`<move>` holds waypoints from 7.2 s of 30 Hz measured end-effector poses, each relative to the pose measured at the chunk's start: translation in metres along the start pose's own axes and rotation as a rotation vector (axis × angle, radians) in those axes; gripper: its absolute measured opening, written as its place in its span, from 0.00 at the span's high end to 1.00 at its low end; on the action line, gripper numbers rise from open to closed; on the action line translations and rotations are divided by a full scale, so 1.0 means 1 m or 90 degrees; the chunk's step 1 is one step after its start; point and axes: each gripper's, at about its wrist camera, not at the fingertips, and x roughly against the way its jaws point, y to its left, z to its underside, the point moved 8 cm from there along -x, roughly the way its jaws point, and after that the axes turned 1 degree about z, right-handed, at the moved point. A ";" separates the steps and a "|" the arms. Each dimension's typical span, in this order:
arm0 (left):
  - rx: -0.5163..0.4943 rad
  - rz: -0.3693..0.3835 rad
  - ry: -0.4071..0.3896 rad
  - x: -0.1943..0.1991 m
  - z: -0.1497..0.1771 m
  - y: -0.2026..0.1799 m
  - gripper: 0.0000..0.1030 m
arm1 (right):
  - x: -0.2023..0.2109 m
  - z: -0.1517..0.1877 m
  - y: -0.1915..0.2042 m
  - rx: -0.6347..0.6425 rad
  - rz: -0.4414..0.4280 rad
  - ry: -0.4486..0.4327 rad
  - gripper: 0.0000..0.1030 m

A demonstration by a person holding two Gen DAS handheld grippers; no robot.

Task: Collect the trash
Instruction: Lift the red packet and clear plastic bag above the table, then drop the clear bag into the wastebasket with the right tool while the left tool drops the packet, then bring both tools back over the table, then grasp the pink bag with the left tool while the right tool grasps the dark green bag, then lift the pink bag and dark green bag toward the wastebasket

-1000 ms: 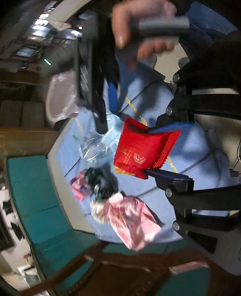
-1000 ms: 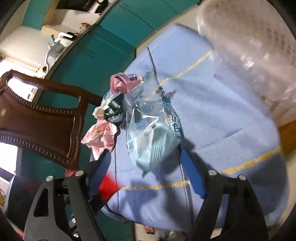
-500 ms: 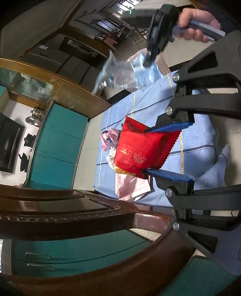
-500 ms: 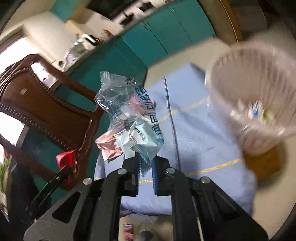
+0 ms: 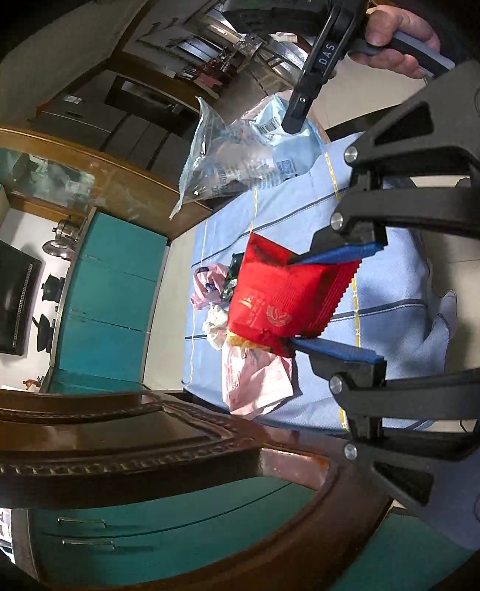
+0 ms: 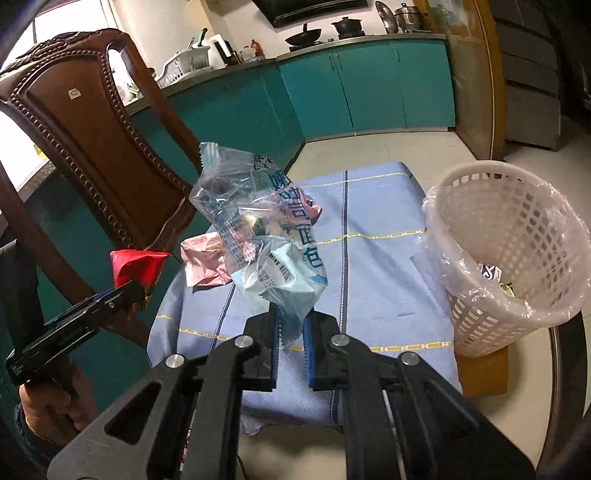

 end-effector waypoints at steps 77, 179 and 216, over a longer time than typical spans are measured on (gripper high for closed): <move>-0.210 0.081 0.040 -0.097 -0.046 -0.255 0.16 | 0.154 -0.050 -0.210 -0.349 0.130 -0.366 0.19; -0.222 -0.173 0.217 -0.180 -0.024 0.034 0.66 | -0.210 -0.032 -0.020 -0.289 -0.172 0.168 0.75; -0.044 0.013 0.032 -0.008 0.000 -0.027 0.87 | -0.013 -0.002 0.012 0.095 0.054 -0.014 0.81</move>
